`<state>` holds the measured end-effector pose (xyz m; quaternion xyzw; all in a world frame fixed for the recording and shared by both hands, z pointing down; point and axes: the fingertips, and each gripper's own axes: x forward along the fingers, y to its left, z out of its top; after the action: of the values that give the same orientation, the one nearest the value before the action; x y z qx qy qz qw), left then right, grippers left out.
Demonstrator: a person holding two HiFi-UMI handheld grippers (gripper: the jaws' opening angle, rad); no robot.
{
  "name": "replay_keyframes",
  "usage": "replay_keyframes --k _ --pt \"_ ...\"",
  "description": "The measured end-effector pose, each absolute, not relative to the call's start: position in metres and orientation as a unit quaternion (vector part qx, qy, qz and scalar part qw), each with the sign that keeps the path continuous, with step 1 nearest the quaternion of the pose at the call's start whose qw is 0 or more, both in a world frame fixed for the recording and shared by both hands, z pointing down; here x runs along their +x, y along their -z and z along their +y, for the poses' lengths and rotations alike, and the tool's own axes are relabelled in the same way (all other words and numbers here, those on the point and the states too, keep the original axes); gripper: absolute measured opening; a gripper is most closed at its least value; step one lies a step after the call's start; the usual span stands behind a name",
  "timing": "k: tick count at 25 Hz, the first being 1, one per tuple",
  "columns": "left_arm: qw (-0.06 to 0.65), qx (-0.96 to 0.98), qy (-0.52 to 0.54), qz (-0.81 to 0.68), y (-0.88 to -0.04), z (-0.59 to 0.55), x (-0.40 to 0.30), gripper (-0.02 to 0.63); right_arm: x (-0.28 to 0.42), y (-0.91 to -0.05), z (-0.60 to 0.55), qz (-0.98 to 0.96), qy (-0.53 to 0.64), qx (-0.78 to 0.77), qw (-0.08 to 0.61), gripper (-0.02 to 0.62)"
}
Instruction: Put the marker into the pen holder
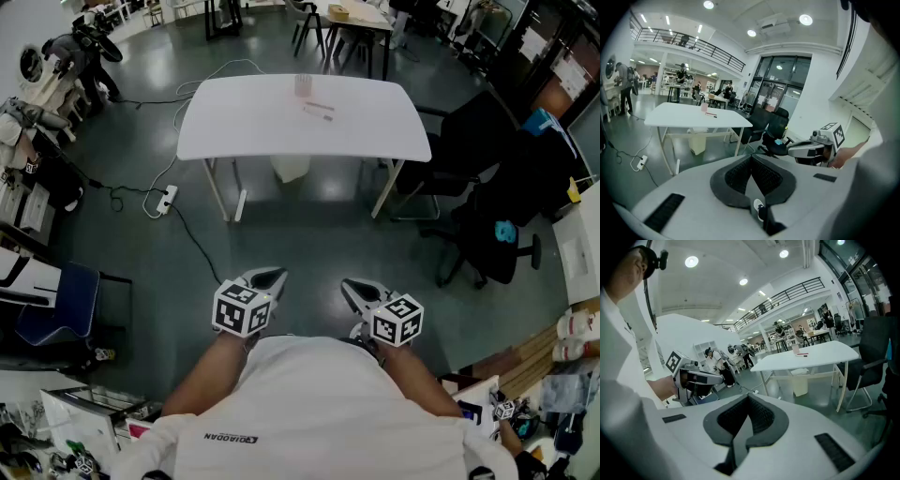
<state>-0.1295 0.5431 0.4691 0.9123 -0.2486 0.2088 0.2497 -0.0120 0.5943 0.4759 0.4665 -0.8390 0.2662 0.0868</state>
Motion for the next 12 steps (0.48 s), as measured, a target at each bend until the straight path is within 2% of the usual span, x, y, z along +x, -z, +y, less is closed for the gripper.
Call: replay_keyframes --k 12 --pt "0.229 0.918 -0.205 -0.250 -0.4635 0.5363 -0.1356 0.028 -0.0210 -0.4768 0.5871 -0.840 -0.262 0.467 0.087 0.018"
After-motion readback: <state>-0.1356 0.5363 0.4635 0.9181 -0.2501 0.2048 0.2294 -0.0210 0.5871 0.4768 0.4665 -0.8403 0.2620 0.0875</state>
